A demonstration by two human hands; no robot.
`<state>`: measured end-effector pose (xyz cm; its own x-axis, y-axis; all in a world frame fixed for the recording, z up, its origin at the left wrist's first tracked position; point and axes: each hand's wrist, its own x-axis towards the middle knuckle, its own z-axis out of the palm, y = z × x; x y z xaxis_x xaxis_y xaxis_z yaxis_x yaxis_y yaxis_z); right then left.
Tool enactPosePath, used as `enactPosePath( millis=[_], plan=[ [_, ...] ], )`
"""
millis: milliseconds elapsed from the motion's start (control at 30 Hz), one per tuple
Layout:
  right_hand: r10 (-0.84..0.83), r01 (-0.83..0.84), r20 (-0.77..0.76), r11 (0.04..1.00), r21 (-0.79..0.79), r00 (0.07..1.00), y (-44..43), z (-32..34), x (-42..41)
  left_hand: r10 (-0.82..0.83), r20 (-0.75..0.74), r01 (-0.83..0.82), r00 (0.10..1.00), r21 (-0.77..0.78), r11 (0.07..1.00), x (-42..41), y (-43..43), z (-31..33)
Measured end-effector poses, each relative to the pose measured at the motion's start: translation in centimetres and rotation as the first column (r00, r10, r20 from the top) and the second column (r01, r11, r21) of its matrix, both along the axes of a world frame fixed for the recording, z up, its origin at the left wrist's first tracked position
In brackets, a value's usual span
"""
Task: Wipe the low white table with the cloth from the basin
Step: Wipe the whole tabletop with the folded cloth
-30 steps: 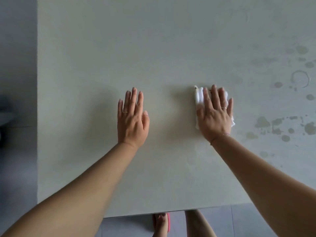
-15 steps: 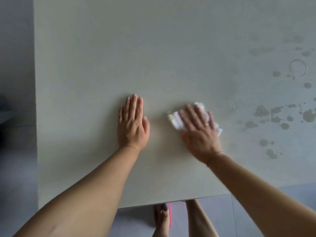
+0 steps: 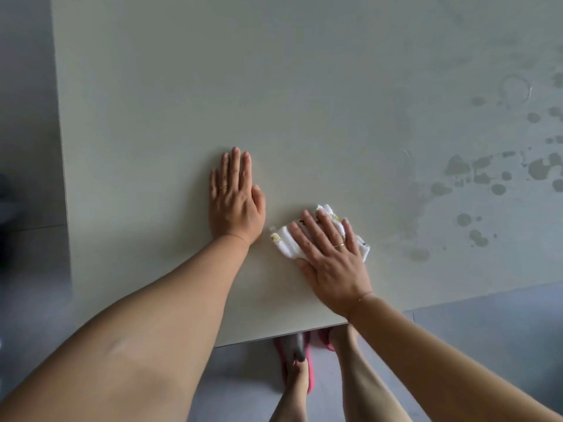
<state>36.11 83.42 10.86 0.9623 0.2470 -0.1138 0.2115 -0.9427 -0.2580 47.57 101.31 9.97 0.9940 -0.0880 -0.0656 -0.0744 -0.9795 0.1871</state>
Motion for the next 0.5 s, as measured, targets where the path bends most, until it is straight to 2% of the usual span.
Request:
enactPosePath(
  millis=[33,133,233,267,333,400,500],
  plan=[
    [-0.034,0.035,0.011,0.999,-0.022,0.999,-2.0,0.0,0.3,0.004,0.004,-0.004,1.000,-0.003,1.000,0.0,0.0,-0.1],
    [-0.301,0.298,-0.044,0.953,-0.060,0.953,-6.7,0.4,1.3,0.012,0.012,-0.013,1.000,0.004,1.000,-0.1,0.0,-0.3],
    [-0.559,0.557,-0.065,0.829,-0.048,0.827,-4.1,0.4,1.1,0.020,0.027,-0.020,0.999,0.006,1.000,-0.1,-0.2,-0.4],
    [-0.584,0.583,-0.067,0.812,-0.033,0.809,-2.0,0.5,0.5,0.021,0.029,-0.021,0.999,0.008,1.000,-0.1,-0.3,-0.5],
    [-0.475,0.476,-0.047,0.879,0.013,0.879,2.9,0.5,-1.5,0.017,0.033,-0.017,0.999,0.021,1.000,-0.1,-0.3,-0.5],
    [-0.257,0.258,-0.041,0.966,0.032,0.966,6.4,0.6,-4.3,0.014,0.022,-0.015,1.000,0.040,0.999,-0.1,-0.3,-0.4],
    [0.016,-0.016,-0.003,0.998,0.059,1.000,5.1,0.3,-6.0,-0.002,-0.018,0.003,1.000,0.081,0.997,0.1,-0.3,-0.5]
  ],
)
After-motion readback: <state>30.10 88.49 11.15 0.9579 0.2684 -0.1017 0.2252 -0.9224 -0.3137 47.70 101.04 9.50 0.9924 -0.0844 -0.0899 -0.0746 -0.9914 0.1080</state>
